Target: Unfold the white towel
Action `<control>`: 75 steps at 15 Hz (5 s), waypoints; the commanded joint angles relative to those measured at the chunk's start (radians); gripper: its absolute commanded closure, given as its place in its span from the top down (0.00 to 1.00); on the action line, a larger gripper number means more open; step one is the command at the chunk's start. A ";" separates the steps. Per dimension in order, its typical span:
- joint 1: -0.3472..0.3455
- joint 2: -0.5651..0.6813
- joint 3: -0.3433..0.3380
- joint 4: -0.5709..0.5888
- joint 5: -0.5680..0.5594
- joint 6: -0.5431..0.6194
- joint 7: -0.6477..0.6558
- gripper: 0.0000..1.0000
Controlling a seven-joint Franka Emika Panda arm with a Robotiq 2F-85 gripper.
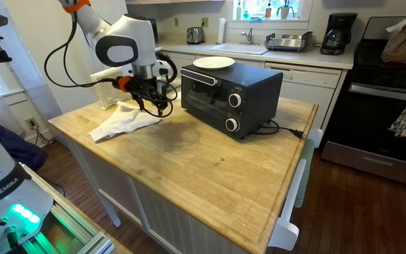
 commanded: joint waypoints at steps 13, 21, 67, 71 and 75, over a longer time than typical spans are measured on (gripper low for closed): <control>-0.201 0.203 0.186 0.154 0.034 0.035 -0.082 0.49; -0.228 0.221 0.232 0.159 0.021 0.067 -0.089 0.23; -0.040 0.064 0.087 0.000 0.041 0.042 -0.050 1.00; -0.089 0.098 0.081 0.020 -0.013 0.140 -0.027 1.00; -0.084 0.095 0.002 0.014 -0.247 0.302 0.113 1.00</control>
